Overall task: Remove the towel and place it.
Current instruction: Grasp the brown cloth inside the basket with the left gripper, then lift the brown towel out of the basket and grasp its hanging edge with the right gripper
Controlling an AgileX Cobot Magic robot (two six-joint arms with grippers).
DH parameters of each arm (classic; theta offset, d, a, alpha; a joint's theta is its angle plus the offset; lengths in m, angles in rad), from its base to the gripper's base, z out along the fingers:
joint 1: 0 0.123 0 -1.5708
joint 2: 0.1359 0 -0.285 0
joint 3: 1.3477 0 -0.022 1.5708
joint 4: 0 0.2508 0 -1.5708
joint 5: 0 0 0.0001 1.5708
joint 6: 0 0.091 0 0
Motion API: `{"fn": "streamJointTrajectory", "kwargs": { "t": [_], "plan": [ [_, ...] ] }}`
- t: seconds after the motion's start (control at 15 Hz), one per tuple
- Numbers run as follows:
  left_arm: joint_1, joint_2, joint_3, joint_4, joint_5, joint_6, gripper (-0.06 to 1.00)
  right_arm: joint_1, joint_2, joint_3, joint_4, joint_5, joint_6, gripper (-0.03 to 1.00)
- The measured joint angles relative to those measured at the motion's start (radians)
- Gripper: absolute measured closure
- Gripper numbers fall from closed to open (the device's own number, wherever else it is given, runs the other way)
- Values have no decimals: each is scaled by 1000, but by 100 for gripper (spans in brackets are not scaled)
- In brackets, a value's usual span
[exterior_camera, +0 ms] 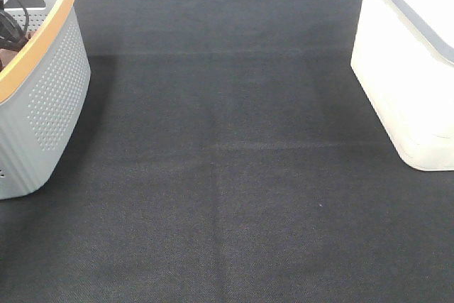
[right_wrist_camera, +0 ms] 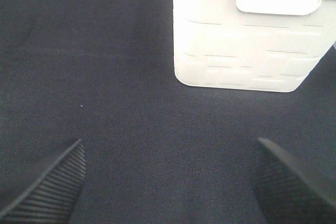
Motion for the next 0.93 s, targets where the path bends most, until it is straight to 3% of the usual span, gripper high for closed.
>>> {"fn": "streamJointTrajectory", "kwargs": {
  "t": [0.27,0.47,0.93],
  "plan": [
    [0,-14,0,9,28,3,94,0,0,0,0,0,0,16],
    [0,-98,0,10,60,-59,94,0,0,0,8,0,0,16],
    [0,-396,-4,-145,25,-65,94,0,0,0,11,0,0,16]
  ]
}}
